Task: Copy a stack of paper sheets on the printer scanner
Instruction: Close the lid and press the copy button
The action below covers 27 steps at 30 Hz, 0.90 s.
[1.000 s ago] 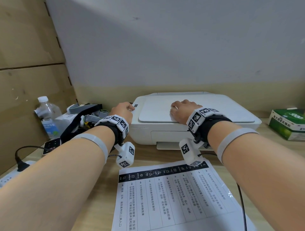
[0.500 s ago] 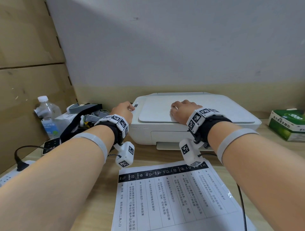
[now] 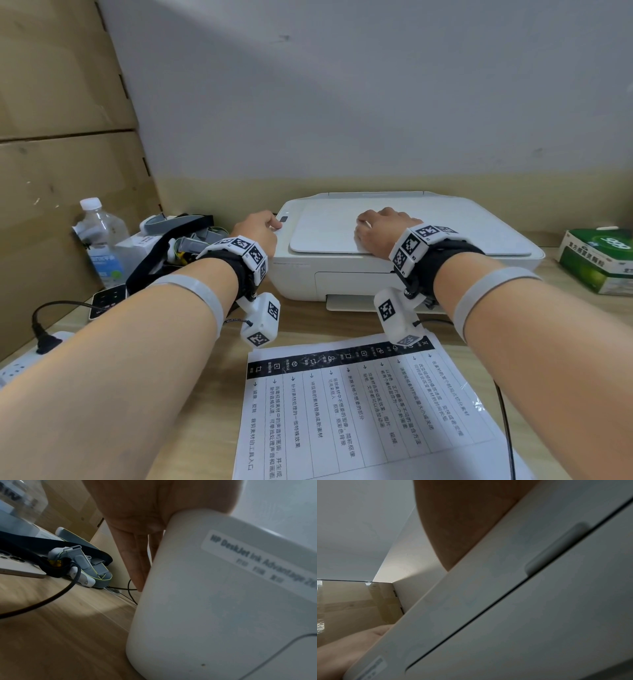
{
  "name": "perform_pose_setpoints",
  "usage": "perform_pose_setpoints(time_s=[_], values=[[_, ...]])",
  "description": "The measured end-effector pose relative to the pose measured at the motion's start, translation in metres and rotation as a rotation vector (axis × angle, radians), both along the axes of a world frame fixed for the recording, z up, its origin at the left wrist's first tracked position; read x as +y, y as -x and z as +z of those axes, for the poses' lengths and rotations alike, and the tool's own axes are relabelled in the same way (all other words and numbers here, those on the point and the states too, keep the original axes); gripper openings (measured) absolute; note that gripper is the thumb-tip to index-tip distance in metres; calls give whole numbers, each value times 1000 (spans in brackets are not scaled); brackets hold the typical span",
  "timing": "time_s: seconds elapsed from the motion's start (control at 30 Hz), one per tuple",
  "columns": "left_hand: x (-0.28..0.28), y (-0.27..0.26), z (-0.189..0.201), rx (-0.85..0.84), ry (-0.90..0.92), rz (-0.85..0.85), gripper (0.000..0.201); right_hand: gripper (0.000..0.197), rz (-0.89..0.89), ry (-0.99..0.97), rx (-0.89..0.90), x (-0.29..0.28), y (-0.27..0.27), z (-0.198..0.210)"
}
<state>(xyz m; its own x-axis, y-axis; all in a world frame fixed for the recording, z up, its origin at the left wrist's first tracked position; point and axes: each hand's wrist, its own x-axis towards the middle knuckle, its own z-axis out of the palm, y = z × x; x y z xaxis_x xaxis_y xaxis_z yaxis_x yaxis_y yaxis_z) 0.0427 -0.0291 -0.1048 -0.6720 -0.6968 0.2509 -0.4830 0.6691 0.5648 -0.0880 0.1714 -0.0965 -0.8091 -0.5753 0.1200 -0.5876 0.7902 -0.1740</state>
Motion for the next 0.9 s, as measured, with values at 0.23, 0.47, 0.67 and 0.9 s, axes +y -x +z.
perform_pose_setpoints(time_s=[0.23,0.47,0.67,0.9], values=[[3,0,0,-16,-18,26,36,47,-5,-4,9,-1,0,-1],[4,-2,3,-78,-23,14,38,46,-10,26,14,0,0,-2],[5,-1,4,-93,-32,10,38,45,-8,38,18,-1,0,-3],[8,-3,6,-72,-112,3,39,46,-7,25,12,-1,-3,-1]])
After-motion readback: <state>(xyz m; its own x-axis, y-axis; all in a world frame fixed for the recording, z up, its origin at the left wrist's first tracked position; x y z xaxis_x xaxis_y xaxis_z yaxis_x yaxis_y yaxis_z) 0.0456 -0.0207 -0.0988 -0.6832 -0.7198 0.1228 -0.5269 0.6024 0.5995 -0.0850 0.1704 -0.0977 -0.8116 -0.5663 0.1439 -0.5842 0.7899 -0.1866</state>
